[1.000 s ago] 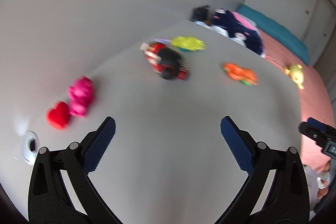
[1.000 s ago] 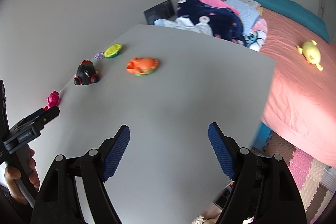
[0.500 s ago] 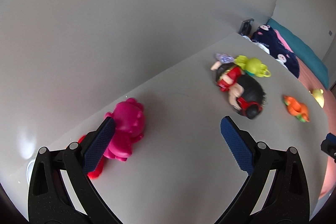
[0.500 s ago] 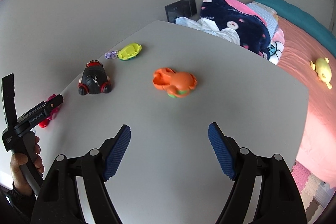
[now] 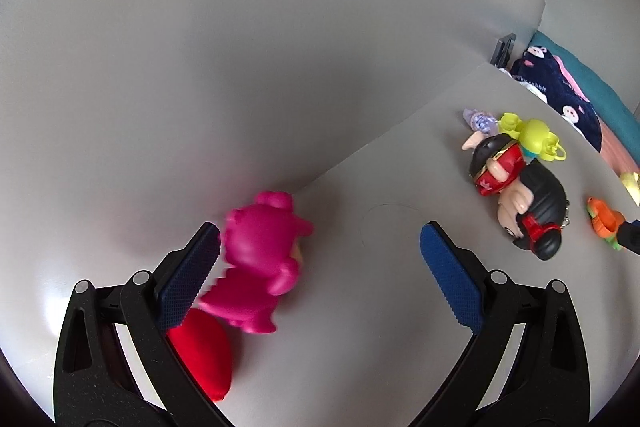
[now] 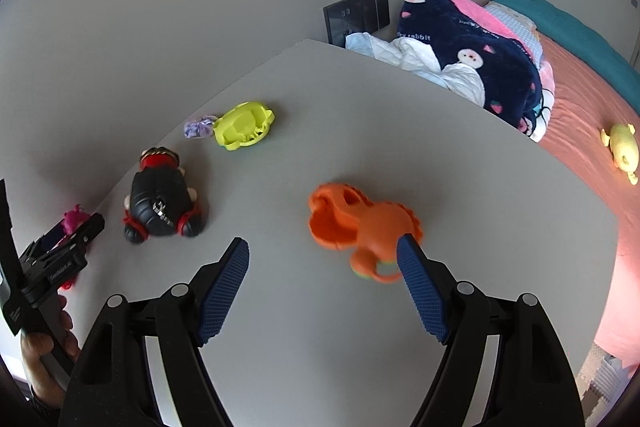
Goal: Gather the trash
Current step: 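Grasp the pink plush bear with the left gripper while the right grasps the orange toy, then carry bear and orange toy over the bin and release both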
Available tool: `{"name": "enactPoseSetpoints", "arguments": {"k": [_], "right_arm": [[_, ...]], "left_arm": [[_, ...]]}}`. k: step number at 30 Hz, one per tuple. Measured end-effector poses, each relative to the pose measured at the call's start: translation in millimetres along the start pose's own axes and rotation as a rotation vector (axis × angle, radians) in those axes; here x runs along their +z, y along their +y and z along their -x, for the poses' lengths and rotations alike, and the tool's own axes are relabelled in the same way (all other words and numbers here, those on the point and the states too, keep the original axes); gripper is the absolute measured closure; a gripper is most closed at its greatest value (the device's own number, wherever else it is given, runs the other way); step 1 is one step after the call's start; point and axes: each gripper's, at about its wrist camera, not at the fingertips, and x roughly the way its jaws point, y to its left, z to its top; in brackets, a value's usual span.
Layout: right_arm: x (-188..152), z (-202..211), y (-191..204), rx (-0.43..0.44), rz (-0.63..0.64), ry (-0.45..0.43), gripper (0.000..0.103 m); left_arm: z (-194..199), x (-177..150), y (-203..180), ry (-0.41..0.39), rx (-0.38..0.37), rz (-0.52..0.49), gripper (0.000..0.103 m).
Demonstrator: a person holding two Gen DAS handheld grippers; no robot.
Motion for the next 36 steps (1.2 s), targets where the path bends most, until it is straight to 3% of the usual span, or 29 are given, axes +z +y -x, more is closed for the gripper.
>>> {"name": "enactPoseSetpoints", "arguments": {"k": [2, 4, 7, 9, 16, 22, 31, 36], "right_arm": [[3.0, -9.0, 1.6, -0.012, 0.0, 0.007, 0.025], [5.9, -17.9, 0.8, -0.04, -0.001, 0.016, 0.025], [10.7, -26.6, -2.7, -0.071, -0.006, 0.019, 0.026], [15.3, -29.9, -6.0, -0.077, -0.014, 0.007, 0.028], [13.9, -27.0, -9.6, -0.03, -0.044, 0.026, 0.03], [5.4, -2.0, -19.7, 0.084, -0.14, 0.015, 0.03], [-13.5, 59.1, -36.1, 0.092, -0.161, -0.044, 0.03], [-35.8, 97.2, -56.9, 0.096, -0.187, -0.082, 0.03]], "left_arm": [[-5.4, 1.4, 2.6, 0.006, -0.01, 0.003, 0.008], [-10.6, 2.7, 8.3, 0.012, -0.019, 0.017, 0.018], [-16.4, 3.2, 14.9, 0.024, -0.044, 0.036, 0.048], [-14.4, 2.2, 17.1, 0.017, -0.039, 0.044, 0.062], [-10.2, -0.8, 6.9, 0.022, -0.065, 0.03, 0.063], [-1.2, 2.8, 3.8, 0.002, -0.089, 0.043, 0.063], [23.1, -5.2, -7.6, -0.018, -0.114, 0.036, 0.063], [57.9, -29.9, -33.3, -0.025, -0.185, 0.0, 0.063]]}}
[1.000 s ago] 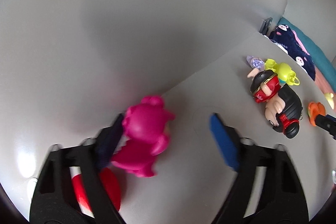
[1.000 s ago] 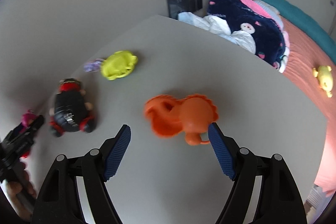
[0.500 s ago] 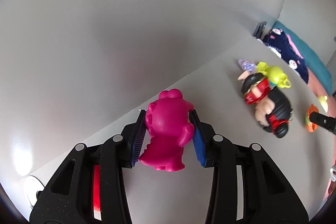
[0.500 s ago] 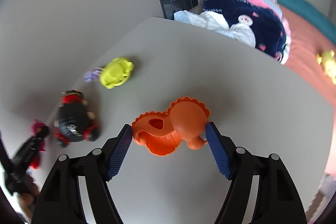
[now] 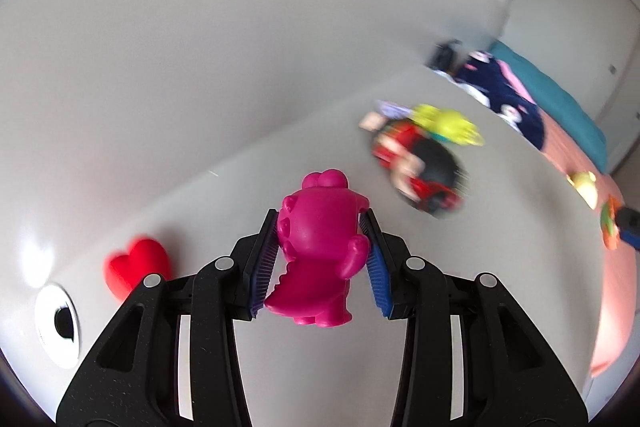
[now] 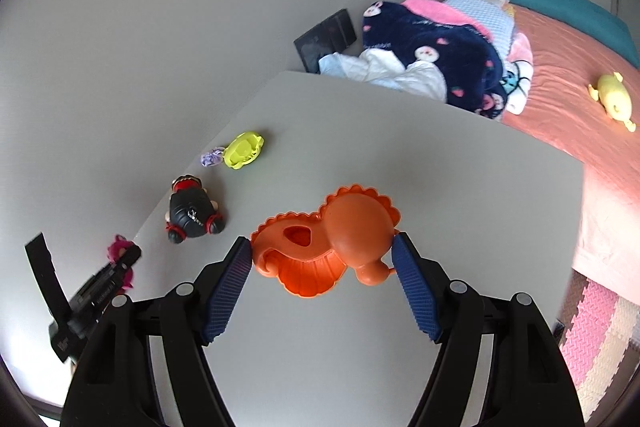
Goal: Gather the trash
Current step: 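Carry bear and orange toy over the bin and release both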
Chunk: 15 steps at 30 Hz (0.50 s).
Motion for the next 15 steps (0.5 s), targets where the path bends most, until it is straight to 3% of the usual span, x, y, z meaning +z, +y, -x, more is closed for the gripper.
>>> {"name": "enactPoseSetpoints", "arguments": {"k": [15], "right_arm": [[-48.5, 125.4, -97.5, 0.002, -0.118, -0.13, 0.03]], "left_arm": [[81.0, -39.9, -151.2, -0.014, -0.151, -0.196, 0.063]]}}
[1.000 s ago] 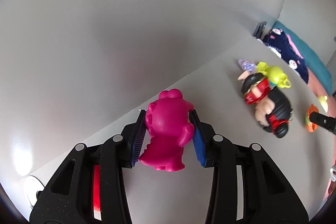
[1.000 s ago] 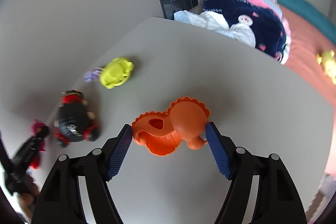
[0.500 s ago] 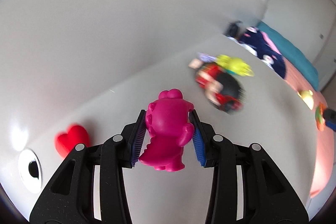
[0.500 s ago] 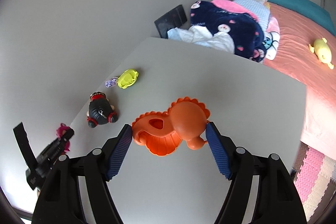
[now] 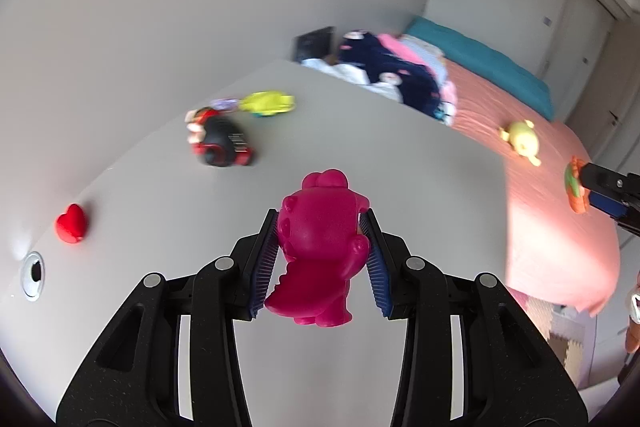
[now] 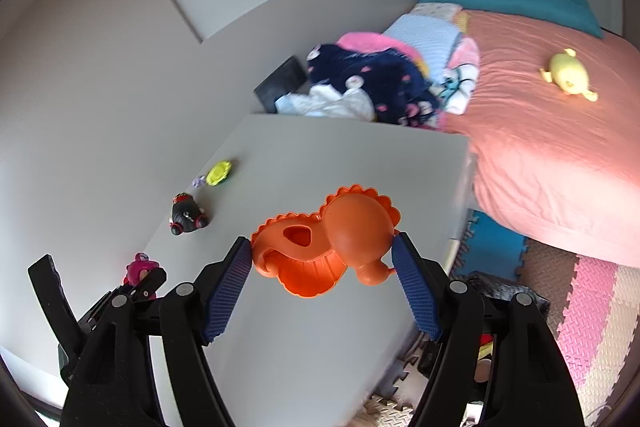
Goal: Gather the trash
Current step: 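Carry bear and orange toy over the bin and release both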
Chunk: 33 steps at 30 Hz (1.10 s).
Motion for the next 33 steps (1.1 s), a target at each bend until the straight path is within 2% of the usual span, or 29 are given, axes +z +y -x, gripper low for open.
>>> {"name": "enactPoseSetpoints", "arguments": {"k": [7, 15, 23, 27, 28, 29, 30, 31, 33], "right_arm": [[-19.1, 45.6, -54.3, -0.079, -0.007, -0.03, 0.03], [-40.0, 86.3, -127.9, -0.142, -0.087, -0.057, 0.03], [-59.3, 91.6, -183.4, -0.194, -0.146, -0.03, 0.03], [-66.7, 80.8, -203.4, -0.21, -0.18, -0.001, 0.03], [-67.9, 76.8, -207.3, -0.227, -0.187, 0.011, 0.03], [-68.6, 74.5, -210.1, -0.258, -0.195, 0.018, 0.029], [-69.7, 72.1, -213.5, -0.311, -0.211, 0.016, 0.021], [-70.9, 71.6, -216.2, -0.331, -0.226, 0.006, 0.006], [-73.7, 72.3, -224.6, -0.332, -0.273, -0.016, 0.002]], "left_arm": [[5.1, -10.2, -90.6, 0.016, -0.069, -0.108, 0.063], [1.2, -35.6, -187.1, 0.062, -0.163, -0.233, 0.063], [-20.8, -65.3, -260.3, 0.145, -0.233, -0.342, 0.063], [-36.4, -76.5, -279.9, 0.189, -0.239, -0.375, 0.062], [-41.8, -79.5, -284.5, 0.208, -0.257, -0.381, 0.06], [-46.5, -81.8, -287.9, 0.232, -0.271, -0.387, 0.048], [-50.4, -83.3, -290.0, 0.25, -0.264, -0.391, 0.003], [-53.3, -84.4, -291.6, 0.237, -0.226, -0.399, 0.006], [-56.6, -83.6, -290.2, 0.2, -0.171, -0.411, 0.006]]}}
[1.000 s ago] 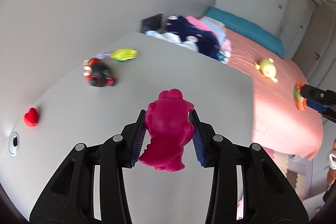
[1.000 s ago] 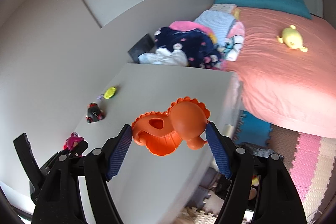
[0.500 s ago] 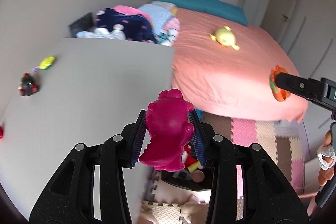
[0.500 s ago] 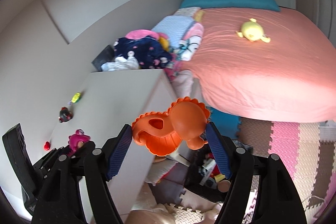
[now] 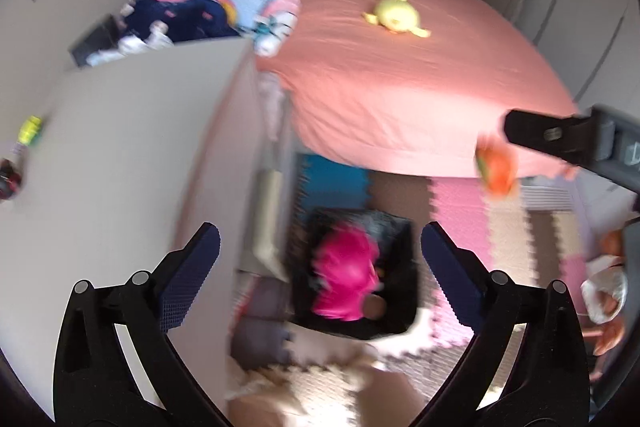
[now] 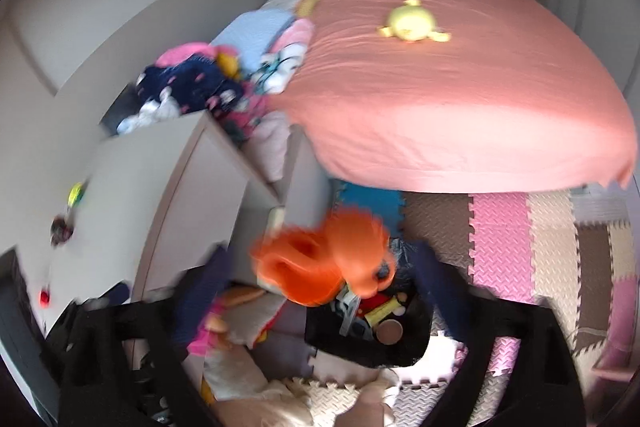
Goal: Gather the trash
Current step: 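Carry bear and orange toy over the bin and release both, then move both open grippers back over the desk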
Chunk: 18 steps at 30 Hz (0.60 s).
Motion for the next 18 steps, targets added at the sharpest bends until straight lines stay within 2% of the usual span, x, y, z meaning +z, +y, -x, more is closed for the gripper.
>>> {"name": "enactPoseSetpoints", "arguments": {"k": [3, 7, 18], "right_arm": [[-0.3, -3.6, -3.8, 0.001, -0.021, 0.009, 0.002], [-1.8, -4.7, 2.9, 0.001, 0.008, 0.013, 0.002], [-3.1, -3.4, 40.8, 0.016, 0.068, 0.003, 0.002]], "left_arm": [[-1.0, -0.3, 7.2, 0.006, -0.023, 0.031, 0.006], [0.8, 0.8, 19.3, -0.005, -0.013, 0.049, 0.006], [18.8, -1.1, 50.9, -0.035, -0.024, 0.103, 0.006]]}}
